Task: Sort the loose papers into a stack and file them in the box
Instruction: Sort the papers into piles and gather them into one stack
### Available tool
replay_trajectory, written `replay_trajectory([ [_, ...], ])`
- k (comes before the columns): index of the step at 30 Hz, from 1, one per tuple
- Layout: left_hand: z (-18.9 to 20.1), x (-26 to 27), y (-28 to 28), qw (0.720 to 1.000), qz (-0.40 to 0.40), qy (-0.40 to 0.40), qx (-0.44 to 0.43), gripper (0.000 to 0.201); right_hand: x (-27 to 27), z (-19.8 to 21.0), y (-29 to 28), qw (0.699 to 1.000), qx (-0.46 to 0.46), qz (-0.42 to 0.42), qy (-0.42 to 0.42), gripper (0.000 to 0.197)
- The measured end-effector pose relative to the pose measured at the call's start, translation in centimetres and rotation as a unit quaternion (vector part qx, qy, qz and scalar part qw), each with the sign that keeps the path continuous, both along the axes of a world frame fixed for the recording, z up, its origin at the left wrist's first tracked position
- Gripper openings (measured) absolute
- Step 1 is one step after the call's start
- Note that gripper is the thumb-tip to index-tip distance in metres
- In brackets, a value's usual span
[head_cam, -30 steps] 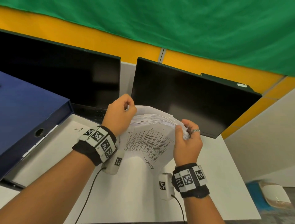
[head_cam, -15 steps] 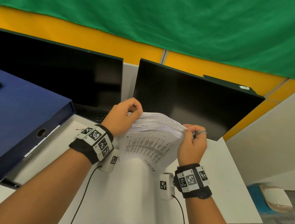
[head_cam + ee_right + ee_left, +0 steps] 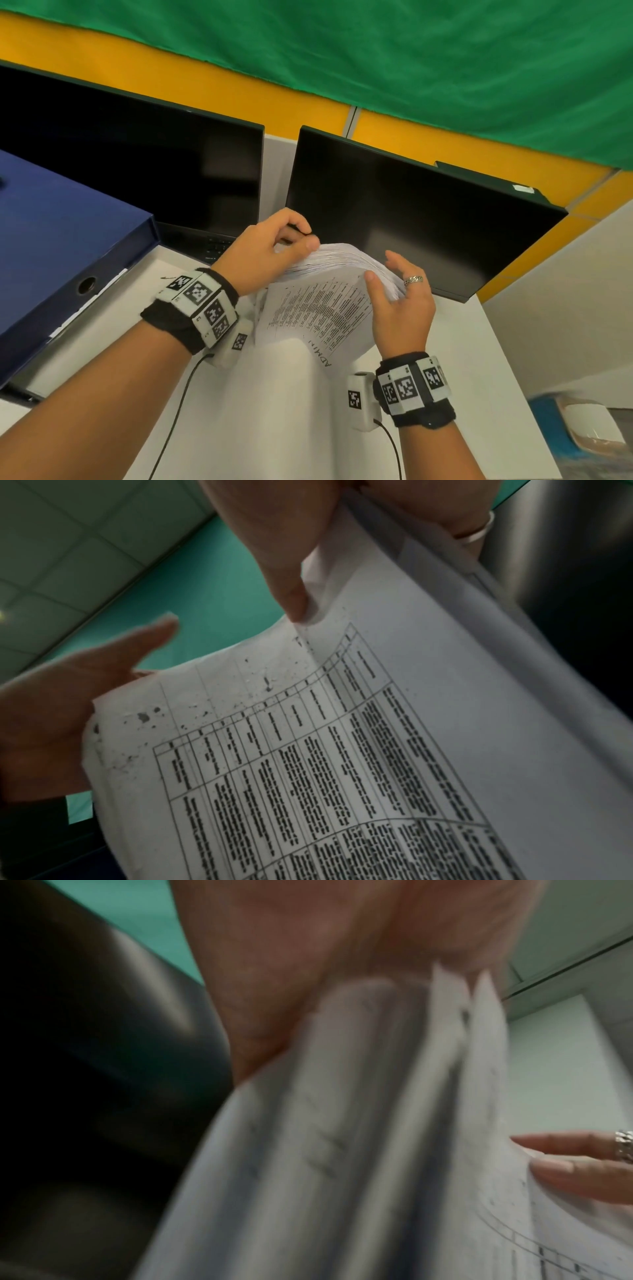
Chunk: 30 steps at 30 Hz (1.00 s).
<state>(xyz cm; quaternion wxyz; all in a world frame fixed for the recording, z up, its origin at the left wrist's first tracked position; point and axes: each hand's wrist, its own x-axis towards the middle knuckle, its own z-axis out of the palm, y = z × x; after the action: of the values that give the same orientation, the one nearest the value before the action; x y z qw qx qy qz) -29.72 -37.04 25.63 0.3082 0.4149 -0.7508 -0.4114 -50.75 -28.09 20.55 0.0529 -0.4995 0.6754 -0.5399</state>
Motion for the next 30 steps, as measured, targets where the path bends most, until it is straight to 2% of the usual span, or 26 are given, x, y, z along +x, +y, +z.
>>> replay_trajectory([
  [2, 0.6, 0.9, 0.4, 0.991, -0.069, -0.111, 0.007, 0.072, -0.2, 0.1, 0.0, 1.000, -0.001, 0.001, 0.004, 0.029],
  [3, 0.7, 1.2, 0.6, 0.982, -0.088, -0.167, -0.003, 0.084, -0.2, 0.1, -0.1, 1.000, 0.003, 0.000, -0.001, 0.027],
  [4, 0.5, 1.4, 0.6, 0.975, -0.091, -0.201, -0.023, 0.084, -0.2, 0.1, -0.2, 1.000, 0.009, 0.001, -0.008, 0.026],
  [5, 0.2, 1.5, 0.4, 0.973, -0.079, -0.211, -0.047, 0.074, -0.2, 0.1, -0.2, 1.000, 0.014, 0.003, -0.012, 0.026],
  [7, -0.8, 1.7, 0.0, 0.982, -0.021, -0.167, -0.081, 0.044, -0.4, 0.0, -0.1, 1.000, 0.020, 0.011, -0.016, 0.028],
  [9, -2.1, 1.7, -0.2, 0.994, 0.055, -0.065, -0.062, 0.034, -0.9, 0.0, 0.1, 0.999, 0.015, 0.026, -0.034, 0.027],
  [12, -3.9, 1.4, 0.1, 0.984, 0.135, 0.116, 0.023, 0.056, -1.4, -0.3, 0.4, 0.997, -0.010, 0.047, -0.059, 0.021],
  [15, -5.5, 0.8, 0.7, 0.959, 0.126, 0.236, 0.093, 0.083, -1.4, -0.1, 0.3, 0.994, -0.018, 0.044, -0.096, 0.013],
  [18, -6.5, 0.4, 0.6, 0.963, 0.102, 0.218, 0.118, 0.080, -1.1, 0.2, -0.1, 0.993, -0.018, 0.020, -0.114, 0.007],
  [22, -6.6, 0.2, 0.0, 0.981, 0.094, 0.139, 0.096, 0.048, -1.2, -0.3, -0.4, 0.988, -0.031, -0.027, -0.152, 0.016],
  [25, -6.6, 0.4, -0.4, 0.980, 0.094, 0.145, 0.101, 0.048, -1.4, -0.5, -0.1, 0.991, -0.028, -0.023, -0.127, 0.018],
  [28, -6.9, 0.4, -0.5, 0.979, 0.089, 0.138, 0.122, 0.046, -1.3, -0.3, 0.4, 0.991, -0.046, -0.006, -0.127, 0.033],
  [30, -7.1, 0.5, -0.4, 0.976, 0.094, 0.144, 0.135, 0.039, -1.5, -0.6, 0.9, 0.984, -0.054, 0.003, -0.172, 0.054],
])
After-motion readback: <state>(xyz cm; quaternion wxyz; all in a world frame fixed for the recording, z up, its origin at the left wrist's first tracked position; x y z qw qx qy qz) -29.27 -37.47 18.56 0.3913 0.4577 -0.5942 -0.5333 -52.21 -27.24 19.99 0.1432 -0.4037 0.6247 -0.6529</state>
